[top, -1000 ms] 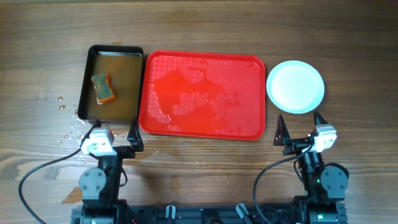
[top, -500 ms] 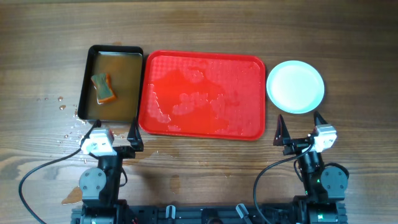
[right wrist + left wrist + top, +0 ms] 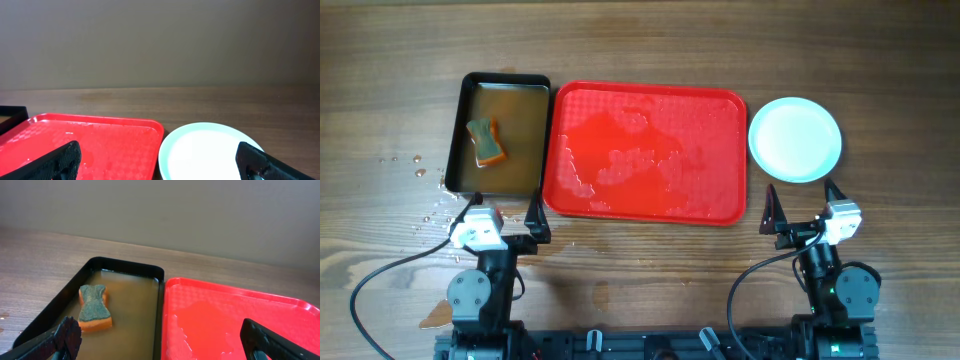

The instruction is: Clean dirty plates on tray and stack at the side

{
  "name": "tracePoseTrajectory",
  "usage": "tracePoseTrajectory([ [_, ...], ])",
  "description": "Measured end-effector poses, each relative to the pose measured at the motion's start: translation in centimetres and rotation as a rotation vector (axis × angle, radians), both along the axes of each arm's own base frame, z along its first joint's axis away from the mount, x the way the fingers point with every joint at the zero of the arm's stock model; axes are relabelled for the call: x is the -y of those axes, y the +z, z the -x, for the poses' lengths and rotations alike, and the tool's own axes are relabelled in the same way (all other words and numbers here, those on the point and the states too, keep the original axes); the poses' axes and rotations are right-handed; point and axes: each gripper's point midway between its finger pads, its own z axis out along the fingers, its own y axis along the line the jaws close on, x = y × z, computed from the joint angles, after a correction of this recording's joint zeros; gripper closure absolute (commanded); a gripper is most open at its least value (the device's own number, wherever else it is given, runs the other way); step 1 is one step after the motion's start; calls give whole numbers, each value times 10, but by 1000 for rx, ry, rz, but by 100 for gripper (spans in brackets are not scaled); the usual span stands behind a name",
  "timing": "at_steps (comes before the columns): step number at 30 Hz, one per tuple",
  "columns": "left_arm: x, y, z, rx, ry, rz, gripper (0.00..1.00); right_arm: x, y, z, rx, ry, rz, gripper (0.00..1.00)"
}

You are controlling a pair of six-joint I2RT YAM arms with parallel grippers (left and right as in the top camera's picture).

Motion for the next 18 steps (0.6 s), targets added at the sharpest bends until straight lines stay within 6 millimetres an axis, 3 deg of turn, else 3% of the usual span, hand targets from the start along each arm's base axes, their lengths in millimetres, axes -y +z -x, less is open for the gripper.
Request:
tracePoseTrajectory([
  [18,0,0,0,0,0,0,0,0,0,0,0,0,0,0],
])
